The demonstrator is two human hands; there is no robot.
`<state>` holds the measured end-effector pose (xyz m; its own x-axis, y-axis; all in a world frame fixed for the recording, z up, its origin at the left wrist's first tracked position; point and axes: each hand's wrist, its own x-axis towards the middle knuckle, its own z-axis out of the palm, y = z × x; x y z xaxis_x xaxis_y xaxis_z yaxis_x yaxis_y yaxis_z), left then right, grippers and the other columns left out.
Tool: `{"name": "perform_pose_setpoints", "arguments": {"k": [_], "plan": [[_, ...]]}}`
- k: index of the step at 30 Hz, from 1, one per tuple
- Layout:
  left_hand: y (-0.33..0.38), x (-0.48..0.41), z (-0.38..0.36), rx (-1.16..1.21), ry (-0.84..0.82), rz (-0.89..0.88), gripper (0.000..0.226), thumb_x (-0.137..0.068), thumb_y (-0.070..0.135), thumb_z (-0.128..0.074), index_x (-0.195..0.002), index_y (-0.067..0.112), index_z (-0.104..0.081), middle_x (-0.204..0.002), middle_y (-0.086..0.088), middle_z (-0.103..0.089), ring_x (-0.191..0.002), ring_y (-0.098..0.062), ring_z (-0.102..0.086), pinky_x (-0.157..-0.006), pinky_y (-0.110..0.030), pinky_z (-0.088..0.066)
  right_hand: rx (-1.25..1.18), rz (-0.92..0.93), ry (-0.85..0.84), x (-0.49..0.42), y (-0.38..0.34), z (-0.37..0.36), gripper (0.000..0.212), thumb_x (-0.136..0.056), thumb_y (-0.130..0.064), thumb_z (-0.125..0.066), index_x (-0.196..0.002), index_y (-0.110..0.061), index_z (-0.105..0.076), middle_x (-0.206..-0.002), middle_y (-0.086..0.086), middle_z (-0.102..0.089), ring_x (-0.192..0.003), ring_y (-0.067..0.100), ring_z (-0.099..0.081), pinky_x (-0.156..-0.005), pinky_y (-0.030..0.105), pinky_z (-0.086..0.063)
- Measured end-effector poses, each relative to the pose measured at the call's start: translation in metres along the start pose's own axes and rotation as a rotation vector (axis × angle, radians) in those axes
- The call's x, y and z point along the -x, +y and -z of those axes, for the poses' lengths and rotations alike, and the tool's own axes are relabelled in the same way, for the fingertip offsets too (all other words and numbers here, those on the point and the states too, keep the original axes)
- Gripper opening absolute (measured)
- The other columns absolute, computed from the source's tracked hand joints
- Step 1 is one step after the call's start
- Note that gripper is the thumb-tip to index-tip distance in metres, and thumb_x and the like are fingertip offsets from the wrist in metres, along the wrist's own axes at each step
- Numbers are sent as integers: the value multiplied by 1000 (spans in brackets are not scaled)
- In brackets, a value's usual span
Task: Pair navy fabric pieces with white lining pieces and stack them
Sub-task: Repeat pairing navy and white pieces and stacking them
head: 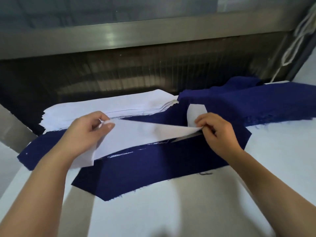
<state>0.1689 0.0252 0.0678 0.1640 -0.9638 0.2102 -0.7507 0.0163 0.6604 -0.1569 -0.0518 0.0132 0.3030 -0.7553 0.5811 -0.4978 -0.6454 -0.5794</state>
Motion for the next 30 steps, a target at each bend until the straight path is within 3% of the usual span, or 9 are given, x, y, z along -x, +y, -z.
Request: {"name": "perform_pose_setpoints", "arguments": {"k": [2,6,10,14,18,21,26,30], "plan": [[-2,9,-6,63,-95,83,16,-90,29,-64,-79,17,-64,-55,2,-58,-48,-3,-45,-50,-12,-36,-10,-15,-110,11,5,2,27,-75,22,-51,-78,-1,-64,-89,7,-64,-85,24,-62,-81,15,-44],[-15,28,-20,34,-248,234,20,-92,25,-61,-79,11,-66,-51,8,-48,-43,-2,-37,-54,-23,-33,-58,-121,-223,24,6,4,32,-73,22,-47,-74,-5,-63,-84,6,-64,-83,23,-61,-75,12,-44],[-20,41,-24,65,-221,295,20,-93,20,-61,-78,7,-64,-52,3,-46,-42,-7,-33,-51,-24,-31,-117,-249,-226,28,4,7,36,-76,17,-47,-72,-16,-61,-80,2,-63,-78,20,-59,-69,20,-45],[-22,48,-22,68,-241,312,15,-93,13,-61,-80,5,-65,-49,4,-47,-40,-7,-35,-43,-15,-31,-153,-334,-270,34,0,12,38,-78,11,-45,-67,-23,-61,-72,-6,-63,-66,14,-56,-59,18,-42],[-17,55,-21,121,-264,315,10,-92,9,-62,-83,7,-67,-54,-7,-53,-50,-12,-41,-50,-17,-35,-254,-353,-153,41,-6,14,35,-83,2,-52,-65,-26,-62,-67,-11,-63,-64,5,-54,-59,13,-41],[-12,59,-20,140,-281,306,8,-91,7,-62,-87,11,-68,-76,-26,-64,-68,-20,-50,-62,-27,-38,-300,-397,-6,42,-4,12,25,-84,-5,-63,-68,-25,-63,-69,-11,-63,-64,-2,-53,-61,9,-41],[-10,67,-19,140,-287,323,16,-89,3,-62,-90,17,-68,-81,-16,-70,-70,-21,-55,-66,-27,-43,-342,-448,62,45,8,23,40,-77,12,-62,-72,-27,-63,-73,-11,-60,-64,-5,-53,-61,7,-40],[-14,70,-21,151,-195,316,21,-85,0,-66,-91,20,-68,-79,-7,-73,-75,-22,-63,-63,-14,-46,-292,-477,101,47,13,34,43,-74,11,-65,-71,-33,-64,-78,-8,-59,-61,-3,-50,-60,8,-40]]}}
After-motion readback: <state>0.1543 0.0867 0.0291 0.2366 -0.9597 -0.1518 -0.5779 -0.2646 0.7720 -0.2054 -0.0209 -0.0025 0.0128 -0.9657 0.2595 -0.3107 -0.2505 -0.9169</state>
